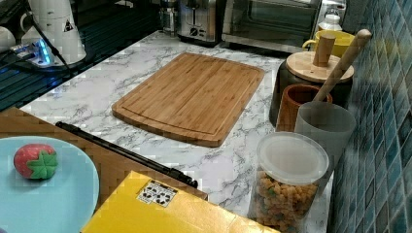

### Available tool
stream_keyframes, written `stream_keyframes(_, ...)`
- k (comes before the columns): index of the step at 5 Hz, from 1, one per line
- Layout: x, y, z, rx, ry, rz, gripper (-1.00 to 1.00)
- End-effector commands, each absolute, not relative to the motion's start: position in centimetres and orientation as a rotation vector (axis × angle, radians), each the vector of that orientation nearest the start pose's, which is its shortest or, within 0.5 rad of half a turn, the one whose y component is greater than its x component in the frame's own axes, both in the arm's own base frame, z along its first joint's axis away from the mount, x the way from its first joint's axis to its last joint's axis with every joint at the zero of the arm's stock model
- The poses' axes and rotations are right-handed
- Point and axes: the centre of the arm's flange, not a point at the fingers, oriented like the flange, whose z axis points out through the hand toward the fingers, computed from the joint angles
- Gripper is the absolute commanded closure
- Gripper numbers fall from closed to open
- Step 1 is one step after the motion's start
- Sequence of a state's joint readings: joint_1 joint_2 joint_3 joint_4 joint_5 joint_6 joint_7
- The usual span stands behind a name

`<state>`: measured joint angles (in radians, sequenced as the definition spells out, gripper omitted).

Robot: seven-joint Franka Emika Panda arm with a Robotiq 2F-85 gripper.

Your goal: Turn on the toaster.

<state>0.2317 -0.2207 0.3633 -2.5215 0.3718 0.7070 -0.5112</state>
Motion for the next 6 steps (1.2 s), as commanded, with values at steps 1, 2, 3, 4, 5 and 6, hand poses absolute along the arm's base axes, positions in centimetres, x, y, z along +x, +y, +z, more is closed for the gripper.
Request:
stream_keyframes(1,37.2,26.0,32.9,-2.919,0.005,0.441,1.0)
stream_keyframes(2,35.5,26.7,30.2,-2.915,-0.04,0.557,1.0)
stream_keyframes(3,33.4,26.1,26.2,-2.946,-0.035,0.619,1.0)
stream_keyframes(4,29.1,24.9,21.6,-2.992,-0.034,0.748,1.0)
stream_keyframes(5,27.2,25.2,21.2,-2.953,-0.037,0.738,1.0)
stream_keyframes(6,24.2,25.9,18.3,-2.987,-0.066,0.787,1.0)
